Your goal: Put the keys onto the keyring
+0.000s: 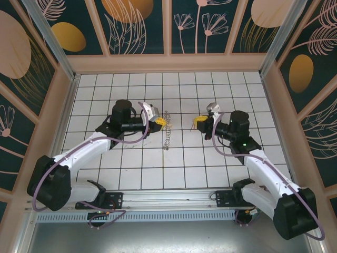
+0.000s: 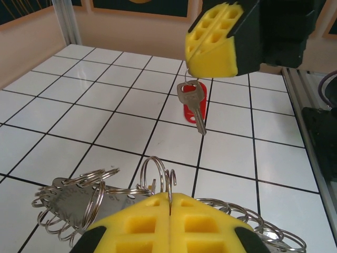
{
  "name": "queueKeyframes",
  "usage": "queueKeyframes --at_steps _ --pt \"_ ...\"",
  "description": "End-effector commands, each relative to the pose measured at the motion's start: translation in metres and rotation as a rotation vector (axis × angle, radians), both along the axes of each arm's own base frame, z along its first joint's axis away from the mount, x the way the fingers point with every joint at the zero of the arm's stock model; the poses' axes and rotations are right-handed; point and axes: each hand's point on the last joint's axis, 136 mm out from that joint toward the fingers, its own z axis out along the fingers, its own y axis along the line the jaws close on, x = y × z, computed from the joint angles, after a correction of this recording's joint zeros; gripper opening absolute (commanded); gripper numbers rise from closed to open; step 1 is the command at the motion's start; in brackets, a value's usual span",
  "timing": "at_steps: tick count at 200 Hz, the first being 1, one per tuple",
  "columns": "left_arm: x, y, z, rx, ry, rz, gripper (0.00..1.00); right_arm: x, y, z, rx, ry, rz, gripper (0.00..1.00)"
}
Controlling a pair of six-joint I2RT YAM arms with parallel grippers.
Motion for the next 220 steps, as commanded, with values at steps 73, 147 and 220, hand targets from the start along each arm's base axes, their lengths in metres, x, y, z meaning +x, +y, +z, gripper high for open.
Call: queueKeyframes --at_steps 73,147,220 --pt "-0.001 -0.011 0.014 -0.072 0.039 -0.031 0.0 -0.026 0.052 0.047 -0.009 -0.247 0.183 0.0" --pt "-0.002 -0.012 0.011 -0.07 0.044 -0.035 0.0 -0.025 0.087 0.046 -0.006 -0.204 0.314 0.0" --pt "-0.001 -0.013 0.012 -0.073 0.041 -0.042 0.0 -0.019 0.098 0.041 -0.014 -0.185 0.343 0.0"
